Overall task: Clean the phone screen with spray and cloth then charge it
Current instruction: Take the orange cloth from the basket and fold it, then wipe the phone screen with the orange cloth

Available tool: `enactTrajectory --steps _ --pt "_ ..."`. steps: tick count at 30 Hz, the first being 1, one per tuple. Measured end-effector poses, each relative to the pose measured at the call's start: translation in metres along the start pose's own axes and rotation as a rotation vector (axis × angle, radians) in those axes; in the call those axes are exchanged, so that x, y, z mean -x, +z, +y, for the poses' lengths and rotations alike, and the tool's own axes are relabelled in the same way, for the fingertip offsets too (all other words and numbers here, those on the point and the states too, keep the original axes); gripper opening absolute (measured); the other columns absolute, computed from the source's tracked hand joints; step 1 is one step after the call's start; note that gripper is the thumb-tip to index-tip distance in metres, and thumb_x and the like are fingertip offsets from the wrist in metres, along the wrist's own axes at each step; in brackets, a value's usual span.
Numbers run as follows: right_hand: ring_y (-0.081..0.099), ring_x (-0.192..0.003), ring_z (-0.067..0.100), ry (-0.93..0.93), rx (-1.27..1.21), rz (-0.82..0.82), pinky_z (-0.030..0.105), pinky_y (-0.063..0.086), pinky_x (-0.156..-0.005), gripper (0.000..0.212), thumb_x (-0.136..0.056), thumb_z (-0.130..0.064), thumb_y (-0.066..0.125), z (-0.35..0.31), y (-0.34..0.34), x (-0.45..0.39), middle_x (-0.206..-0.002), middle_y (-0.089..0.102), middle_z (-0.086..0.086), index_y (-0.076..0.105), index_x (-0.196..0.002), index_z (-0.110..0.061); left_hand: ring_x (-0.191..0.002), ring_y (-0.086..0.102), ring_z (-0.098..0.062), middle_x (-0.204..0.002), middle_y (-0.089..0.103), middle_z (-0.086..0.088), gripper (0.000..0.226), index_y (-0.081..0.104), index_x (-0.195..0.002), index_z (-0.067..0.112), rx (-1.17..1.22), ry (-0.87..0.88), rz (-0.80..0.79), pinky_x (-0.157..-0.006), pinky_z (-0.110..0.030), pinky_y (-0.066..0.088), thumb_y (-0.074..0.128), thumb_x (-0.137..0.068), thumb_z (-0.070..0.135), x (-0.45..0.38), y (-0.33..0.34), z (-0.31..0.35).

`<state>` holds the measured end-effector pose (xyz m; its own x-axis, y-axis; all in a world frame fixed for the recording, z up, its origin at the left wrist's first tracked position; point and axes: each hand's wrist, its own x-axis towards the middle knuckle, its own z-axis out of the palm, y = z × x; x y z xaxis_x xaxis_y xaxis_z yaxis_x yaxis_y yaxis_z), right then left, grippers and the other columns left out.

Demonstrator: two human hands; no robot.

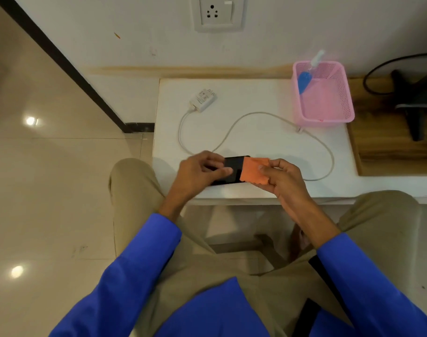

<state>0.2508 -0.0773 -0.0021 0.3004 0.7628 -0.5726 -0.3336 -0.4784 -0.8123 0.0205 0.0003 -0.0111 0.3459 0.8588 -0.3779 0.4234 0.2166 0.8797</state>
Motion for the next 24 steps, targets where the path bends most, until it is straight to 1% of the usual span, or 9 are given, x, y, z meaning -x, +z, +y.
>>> enactTrajectory --steps 2,4,6,8,13,15,18,20,24 --pt "0.074 -0.107 0.028 -0.011 -0.008 0.087 0.040 0.064 -0.085 0.013 -0.092 -0.007 0.073 -0.002 -0.010 -0.003 -0.122 0.070 0.013 0.069 -0.104 -0.011 -0.082 0.070 -0.006 -0.101 0.073 0.015 0.056 0.069 -0.113 0.033 -0.269 0.055 0.132 -0.072 -0.022 0.057 0.088 -0.070 0.063 -0.008 -0.018 -0.006" --pt "0.072 -0.109 0.026 -0.021 -0.036 0.158 0.037 0.064 -0.086 0.014 -0.095 -0.007 0.070 -0.005 -0.022 -0.007 -0.125 0.068 0.010 0.070 -0.105 -0.017 -0.091 0.064 -0.009 -0.107 0.065 0.014 0.070 0.065 -0.118 0.031 -0.527 0.038 0.140 -0.076 -0.029 0.055 0.082 -0.066 0.075 -0.013 -0.026 -0.012" --pt "0.072 -0.110 0.026 -0.004 -0.099 0.226 0.036 0.064 -0.085 0.015 -0.096 -0.006 0.069 -0.008 -0.032 -0.010 -0.126 0.068 0.010 0.070 -0.106 -0.017 -0.097 0.061 -0.012 -0.110 0.062 0.010 0.080 0.063 -0.121 0.028 -0.606 -0.046 0.142 -0.079 -0.033 0.053 0.077 -0.063 0.083 -0.014 -0.025 -0.018" --pt "0.071 -0.111 0.027 0.024 -0.165 0.294 0.037 0.065 -0.083 0.020 -0.096 -0.004 0.069 -0.008 -0.039 -0.015 -0.128 0.066 0.012 0.068 -0.115 -0.011 -0.102 0.058 -0.014 -0.114 0.057 0.007 0.093 0.056 -0.126 0.027 -0.606 -0.112 0.119 -0.082 -0.036 0.053 0.077 -0.058 0.087 -0.014 -0.023 -0.022" --pt "0.070 -0.113 0.029 0.081 -0.281 0.321 0.039 0.065 -0.081 0.030 -0.098 -0.005 0.067 -0.005 -0.040 -0.017 -0.130 0.065 0.018 0.061 -0.127 -0.003 -0.121 0.055 -0.025 -0.134 0.051 -0.003 0.107 0.041 -0.142 0.029 -0.746 -0.095 0.032 -0.091 -0.051 0.057 0.094 -0.056 0.064 -0.014 -0.018 -0.026" --pt "0.071 -0.112 0.029 0.095 -0.335 0.304 0.040 0.064 -0.081 0.036 -0.098 -0.007 0.068 -0.004 -0.037 -0.016 -0.129 0.066 0.018 0.059 -0.133 -0.001 -0.124 0.053 -0.026 -0.134 0.050 -0.004 0.100 0.045 -0.142 0.030 -0.765 -0.069 0.020 -0.092 -0.050 0.057 0.097 -0.059 0.054 -0.016 -0.018 -0.024" --pt "0.072 -0.113 0.029 0.105 -0.427 0.249 0.039 0.064 -0.081 0.043 -0.096 -0.010 0.072 -0.002 -0.033 -0.011 -0.129 0.067 0.018 0.057 -0.135 -0.003 -0.123 0.048 -0.026 -0.132 0.050 -0.005 0.092 0.050 -0.136 0.028 -0.783 -0.050 0.034 -0.092 -0.045 0.054 0.098 -0.060 0.050 -0.018 -0.018 -0.024" --pt "0.072 -0.113 0.029 0.108 -0.436 0.222 0.038 0.064 -0.081 0.046 -0.094 -0.011 0.075 -0.001 -0.031 -0.009 -0.130 0.067 0.017 0.058 -0.135 -0.003 -0.117 0.050 -0.027 -0.127 0.053 -0.005 0.089 0.048 -0.132 0.027 -0.743 -0.035 0.036 -0.090 -0.044 0.054 0.098 -0.060 0.046 -0.018 -0.017 -0.024" --pt "0.073 -0.110 0.032 0.112 -0.470 0.211 0.041 0.064 -0.084 0.042 -0.096 -0.005 0.070 0.001 -0.029 -0.011 -0.131 0.066 0.019 0.056 -0.135 -0.001 -0.087 0.066 -0.024 -0.104 0.062 -0.004 0.084 0.040 -0.125 0.025 -0.469 -0.049 -0.022 -0.076 -0.039 0.061 0.098 -0.064 0.031 -0.014 -0.015 -0.024"
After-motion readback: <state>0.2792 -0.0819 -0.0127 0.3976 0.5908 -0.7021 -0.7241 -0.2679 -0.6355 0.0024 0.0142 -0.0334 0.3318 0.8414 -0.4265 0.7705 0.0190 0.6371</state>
